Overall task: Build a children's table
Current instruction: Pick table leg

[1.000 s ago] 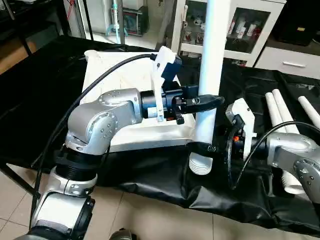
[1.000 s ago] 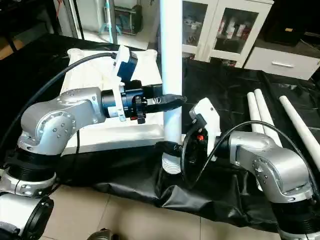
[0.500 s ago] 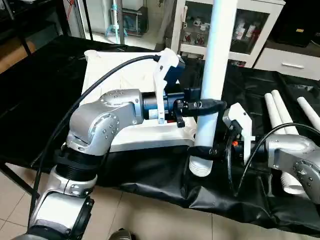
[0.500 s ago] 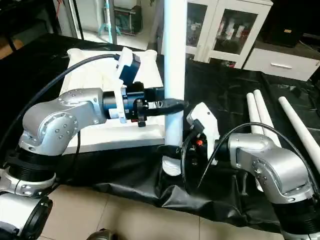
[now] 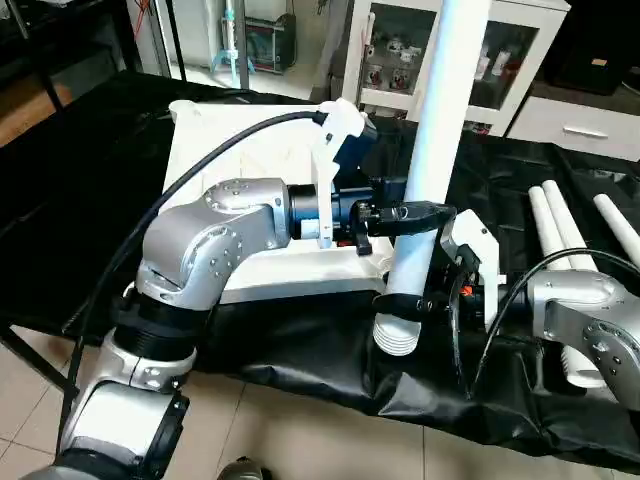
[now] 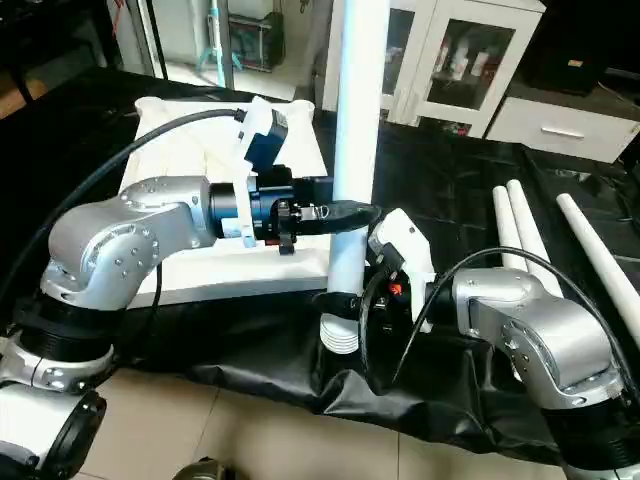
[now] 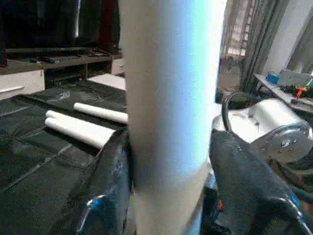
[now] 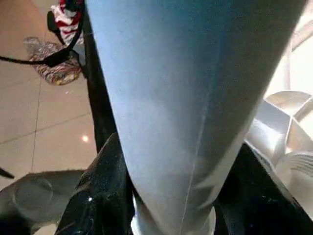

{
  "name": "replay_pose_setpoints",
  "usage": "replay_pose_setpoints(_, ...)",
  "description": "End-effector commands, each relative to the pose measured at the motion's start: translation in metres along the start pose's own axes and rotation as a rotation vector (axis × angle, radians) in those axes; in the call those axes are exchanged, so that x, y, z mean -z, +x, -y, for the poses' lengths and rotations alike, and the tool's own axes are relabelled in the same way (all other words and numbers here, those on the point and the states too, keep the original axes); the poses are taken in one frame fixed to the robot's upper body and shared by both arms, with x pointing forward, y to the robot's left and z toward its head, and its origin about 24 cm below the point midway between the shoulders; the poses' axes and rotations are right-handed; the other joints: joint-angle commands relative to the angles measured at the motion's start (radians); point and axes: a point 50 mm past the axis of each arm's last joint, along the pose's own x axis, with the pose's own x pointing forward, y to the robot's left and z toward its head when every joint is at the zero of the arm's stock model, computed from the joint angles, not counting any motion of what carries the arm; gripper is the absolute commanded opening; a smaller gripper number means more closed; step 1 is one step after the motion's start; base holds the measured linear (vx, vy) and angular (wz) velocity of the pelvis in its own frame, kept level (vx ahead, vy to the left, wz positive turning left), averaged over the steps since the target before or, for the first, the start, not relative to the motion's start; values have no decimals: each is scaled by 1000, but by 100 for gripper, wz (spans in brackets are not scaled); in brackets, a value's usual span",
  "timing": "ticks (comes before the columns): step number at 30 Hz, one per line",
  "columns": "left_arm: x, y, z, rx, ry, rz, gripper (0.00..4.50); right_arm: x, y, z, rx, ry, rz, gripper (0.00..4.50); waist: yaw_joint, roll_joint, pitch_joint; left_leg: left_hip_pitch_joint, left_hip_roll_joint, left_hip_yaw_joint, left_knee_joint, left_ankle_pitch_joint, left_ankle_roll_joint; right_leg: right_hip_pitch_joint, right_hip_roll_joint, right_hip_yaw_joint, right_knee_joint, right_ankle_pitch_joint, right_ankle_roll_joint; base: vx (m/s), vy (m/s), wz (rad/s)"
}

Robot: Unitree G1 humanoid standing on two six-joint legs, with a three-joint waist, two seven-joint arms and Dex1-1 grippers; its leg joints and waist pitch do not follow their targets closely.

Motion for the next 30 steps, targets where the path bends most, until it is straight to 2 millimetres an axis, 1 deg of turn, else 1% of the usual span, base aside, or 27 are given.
replay_pose_setpoints(1,-9,2,2,19,14,24,291,-2,-6,7,60,4,16,186,0,-12,-74,32,51,-22,-65,-103,-13,36,-56,33,-60,-37,-226,0,0,0)
replay_pose_setpoints(3,-12,-1,0,5,6,47,302,-3,-6,9,76,6,27,186,0,-12,-74,32,51,-21,-65,-102,-13,36,-55,33,-60,-32,-228,0,0,0)
replay_pose_setpoints(5,-18,-7,-6,-35,10,95,323,-6,-8,14,126,10,52,186,-1,-12,-74,32,50,-22,-66,-106,-17,35,-55,32,-61,-38,-229,0,0,0)
replay_pose_setpoints(7,-23,-15,-15,-103,4,162,330,-7,-11,22,214,19,75,186,-1,-13,-74,32,49,-21,-66,-109,-20,35,-55,33,-62,-43,-229,0,0,0)
replay_pose_setpoints(8,-23,-28,-26,-195,13,199,330,-6,-16,32,320,30,96,186,-1,-13,-75,32,49,-22,-66,-108,-28,35,-56,32,-62,-46,-226,0,0,0)
replay_pose_setpoints(9,-23,-28,-26,-195,13,199,330,-6,-16,32,320,30,96,186,-2,-13,-75,32,48,-21,-66,-109,-29,33,-55,32,-63,-49,-222,0,0,0)
replay_pose_setpoints(10,-19,-40,-33,-280,25,201,330,-5,-19,37,377,42,117,186,-1,-11,-75,33,47,-22,-67,-116,-34,34,-54,32,-64,-56,-215,0,0,0)
replay_pose_setpoints(11,-16,-49,-39,-354,34,202,330,-5,-21,40,410,48,134,186,-4,-6,-76,33,49,-23,-68,-120,-38,33,-53,32,-64,-51,-202,0,0,0)
replay_pose_setpoints(12,-14,-53,-42,-395,39,205,330,-4,-22,41,435,45,137,186,-5,-8,-76,33,49,-23,-68,-121,-41,34,-52,32,-63,-49,-197,0,0,0)
replay_pose_setpoints(13,-12,-56,-43,-420,42,207,330,-4,-23,42,450,43,140,186,-4,3,-77,35,48,-24,-68,-124,-46,33,-52,31,-61,-47,-195,0,0,0)
replay_pose_setpoints(14,-2,-70,-53,-596,111,172,330,-2,-24,43,500,20,146,186,-3,21,-79,36,49,-28,-69,-126,-57,33,-52,31,-60,-25,-186,0,0,0)
replay_pose_setpoints(15,12,-80,-59,-754,151,143,330,-4,-24,45,587,-17,179,186,-7,22,-77,35,51,-28,-70,-136,-59,31,-50,32,-67,-20,-175,0,0,0)
replay_pose_setpoints(16,25,-89,-62,-901,169,95,330,-9,-24,45,673,-77,246,186,-12,11,-78,32,51,-28,-71,-137,-67,35,-50,32,-66,5,-154,0,0,0)
replay_pose_setpoints(17,36,-95,-62,-988,165,88,330,-10,-25,45,772,-146,253,186,-14,9,-80,30,51,-29,-71,-137,-71,33,-50,31,-65,8,-137,0,0,0)
replay_pose_setpoints(18,41,-98,-61,-1031,156,89,330,-10,-25,45,832,-191,253,186,-13,9,-81,30,52,-29,-72,-136,-77,34,-51,31,-65,2,-130,0,0,0)
replay_pose_setpoints(19,46,-99,-58,-1045,177,79,330,-8,-24,45,870,-210,234,186,-14,11,-82,33,50,-30,-73,-133,-84,34,-48,30,-67,-13,-125,0,0,0)
replay_pose_setpoints(20,52,-100,-55,-1063,198,60,330,-3,-22,44,890,-206,219,186,-14,14,-81,37,49,-29,-74,-152,-84,29,-45,31,-68,-33,-129,0,0,0)
replay_pose_setpoints(21,56,-100,-54,-1072,209,48,330,-1,-21,44,896,-196,220,186,-13,16,-80,38,50,-30,-76,-166,-84,27,-44,31,-70,-44,-129,0,0,0)
replay_pose_setpoints(22,68,-99,-48,-1113,208,25,330,5,-14,40,862,-95,252,186,-11,-1,-76,38,51,-29,-80,-200,-78,26,-45,31,-75,-85,-129,0,0,0)
replay_pose_setpoints(23,75,-99,-45,-1138,197,18,330,7,-9,38,830,-29,276,186,-15,6,-71,35,55,-31,-86,-242,-68,24,-50,33,-78,-110,-131,0,0,0)
replay_pose_setpoints(24,81,-99,-43,-1162,174,35,330,8,-5,35,809,14,309,186,-16,5,-72,38,55,-34,-87,-275,-68,22,-50,32,-81,-141,-129,0,0,0)
replay_pose_setpoints(25,83,-99,-43,-1172,169,43,330,8,-3,34,805,23,320,186,-17,6,-71,38,55,-33,-88,-286,-70,20,-49,32,-83,-152,-126,0,0,0)
replay_pose_setpoints(26,89,-100,-43,-1210,167,50,330,8,0,32,803,36,358,186,-16,5,-71,42,57,-32,-88,-300,-75,14,-49,34,-87,-160,-122,0,0,0)
replay_pose_setpoints(27,91,-100,-44,-1243,174,48,330,9,2,31,812,35,374,186,-18,2,-70,41,57,-33,-89,-301,-81,14,-46,34,-86,-163,-117,0,0,0)
replay_pose_setpoints(28,92,-100,-44,-1261,182,45,330,9,3,30,813,35,379,186,-20,7,-71,44,60,-42,-93,-311,-110,14,-34,28,-82,-156,-103,0,0,0)
replay_pose_setpoints(29,92,-99,-45,-1264,202,47,330,12,4,28,812,28,372,186,-28,18,-71,53,71,-57,-100,-344,-153,13,-15,17,-78,-131,-93,0,0,0)
replay_pose_setpoints(30,92,-99,-45,-1264,202,47,330,12,4,28,812,28,372,186,-35,23,-71,63,88,-72,-109,-378,-171,11,0,8,-77,-114,-95,0,0,0)
